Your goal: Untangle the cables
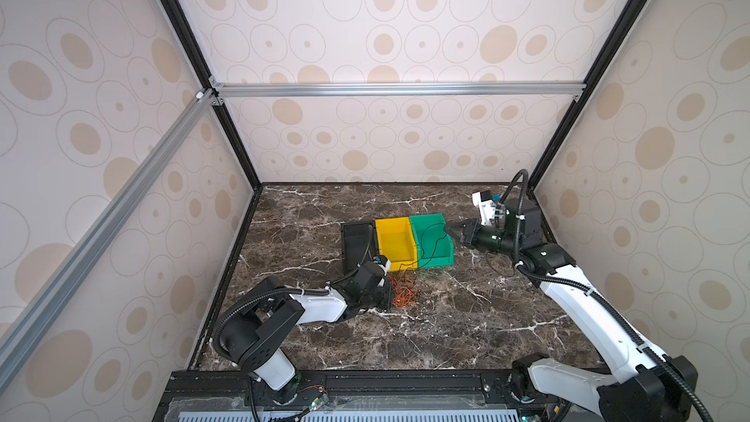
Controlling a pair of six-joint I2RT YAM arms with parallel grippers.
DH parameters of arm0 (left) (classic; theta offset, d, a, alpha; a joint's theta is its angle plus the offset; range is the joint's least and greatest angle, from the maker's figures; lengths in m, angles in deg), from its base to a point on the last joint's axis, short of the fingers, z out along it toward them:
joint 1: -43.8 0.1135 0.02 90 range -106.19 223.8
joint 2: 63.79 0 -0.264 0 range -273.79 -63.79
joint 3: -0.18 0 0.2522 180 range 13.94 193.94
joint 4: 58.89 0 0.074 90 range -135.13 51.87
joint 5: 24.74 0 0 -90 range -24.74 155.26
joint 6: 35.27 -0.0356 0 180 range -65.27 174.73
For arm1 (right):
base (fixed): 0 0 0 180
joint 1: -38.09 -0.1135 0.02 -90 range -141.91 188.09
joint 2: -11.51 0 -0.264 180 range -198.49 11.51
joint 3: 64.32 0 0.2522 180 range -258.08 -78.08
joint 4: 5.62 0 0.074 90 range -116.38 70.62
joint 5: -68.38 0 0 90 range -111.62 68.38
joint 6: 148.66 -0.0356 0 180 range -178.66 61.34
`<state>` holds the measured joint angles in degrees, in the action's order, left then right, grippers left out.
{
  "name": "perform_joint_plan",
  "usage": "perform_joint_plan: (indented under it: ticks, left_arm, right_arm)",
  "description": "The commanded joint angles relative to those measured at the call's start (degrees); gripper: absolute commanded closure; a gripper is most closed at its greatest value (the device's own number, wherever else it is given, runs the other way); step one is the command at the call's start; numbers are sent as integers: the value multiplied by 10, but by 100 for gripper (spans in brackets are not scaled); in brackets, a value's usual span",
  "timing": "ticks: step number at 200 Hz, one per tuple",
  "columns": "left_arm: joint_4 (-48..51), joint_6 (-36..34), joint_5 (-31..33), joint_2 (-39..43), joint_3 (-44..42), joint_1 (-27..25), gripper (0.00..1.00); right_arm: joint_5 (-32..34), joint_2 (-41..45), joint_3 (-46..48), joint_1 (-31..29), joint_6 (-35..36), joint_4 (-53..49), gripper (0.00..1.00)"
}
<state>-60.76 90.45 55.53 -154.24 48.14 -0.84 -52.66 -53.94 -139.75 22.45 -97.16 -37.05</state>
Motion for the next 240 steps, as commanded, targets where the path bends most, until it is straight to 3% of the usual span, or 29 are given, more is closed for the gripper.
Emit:
perform_joint_plan:
  ticks: [1, 70, 96, 133, 146, 174, 240]
  left_arm:
    - [42, -12, 40, 28, -2, 0, 95]
    - [74, -6, 61, 85, -36, 21, 98]
    - [82, -8, 61, 97, -44, 29, 97]
    - [104, -19, 63, 112, -52, 37, 95]
    - [101, -29, 52, 120, -56, 39, 94]
    - [88, -52, 20, 136, -60, 39, 97]
    - [92, -96, 83, 148, -37, 26, 97]
  right_arm:
    - [51, 12, -51, 24, 71, -99, 98]
    - [248, 29, -122, 38, 174, -229, 97]
    - [258, 31, -108, 38, 172, -241, 97]
    - [356, 33, -91, 41, 158, -271, 98]
    - [350, 16, -89, 41, 155, -295, 98]
    - [257, 15, 0, 40, 121, -269, 97]
    - [191, 19, 158, -26, 58, -210, 93]
